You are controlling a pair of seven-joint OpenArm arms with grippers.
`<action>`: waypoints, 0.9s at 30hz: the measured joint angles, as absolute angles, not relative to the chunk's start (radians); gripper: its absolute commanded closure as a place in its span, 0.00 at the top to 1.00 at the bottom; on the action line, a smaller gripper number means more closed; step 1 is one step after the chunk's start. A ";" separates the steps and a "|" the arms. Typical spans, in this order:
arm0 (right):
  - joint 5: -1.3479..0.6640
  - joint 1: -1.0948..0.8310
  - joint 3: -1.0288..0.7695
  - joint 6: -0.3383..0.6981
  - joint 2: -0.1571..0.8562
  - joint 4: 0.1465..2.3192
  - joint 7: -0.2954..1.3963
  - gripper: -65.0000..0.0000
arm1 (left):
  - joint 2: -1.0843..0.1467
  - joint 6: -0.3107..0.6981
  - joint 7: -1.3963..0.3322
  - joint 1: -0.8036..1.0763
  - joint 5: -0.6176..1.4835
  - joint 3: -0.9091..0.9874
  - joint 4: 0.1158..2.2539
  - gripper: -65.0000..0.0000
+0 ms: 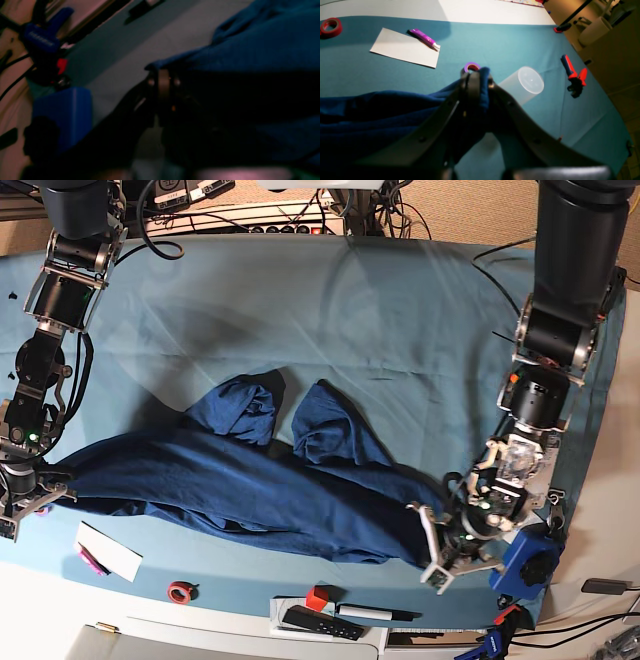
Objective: Layout the t-shirt on the table in an organized manner, then fold the t-shirt properly
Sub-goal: 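Grasp the t-shirt hem with the left gripper and tug it outward, then hold the hem with the left gripper, pulling it taut against the right gripper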
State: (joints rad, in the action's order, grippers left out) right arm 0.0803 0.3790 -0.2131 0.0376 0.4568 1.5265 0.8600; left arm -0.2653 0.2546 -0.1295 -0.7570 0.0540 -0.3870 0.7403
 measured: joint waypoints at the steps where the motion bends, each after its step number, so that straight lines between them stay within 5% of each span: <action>1: 0.080 0.379 -0.213 0.038 0.457 1.526 0.860 0.00 | -0.258 0.255 -0.129 -0.757 0.055 -0.387 0.740 0.41; 6: 0.080 0.379 -0.213 0.038 0.457 1.526 0.860 0.00 | -0.241 0.260 -0.129 -0.757 0.052 -0.387 0.740 0.47; 15: 0.080 0.379 -0.213 0.037 0.457 1.526 0.860 0.00 | -0.278 0.414 -0.126 -0.755 -0.070 -0.387 0.739 0.46; 27: 0.080 0.379 -0.213 0.038 0.457 1.526 0.861 0.00 | -0.302 0.379 0.003 -0.696 -0.068 -0.387 0.583 0.47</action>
State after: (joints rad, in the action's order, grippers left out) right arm 0.0803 0.3790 -0.2131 0.0376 0.4568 1.5265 0.8608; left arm -0.3023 0.3786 0.0032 -0.6960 -0.0677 -0.3866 0.5831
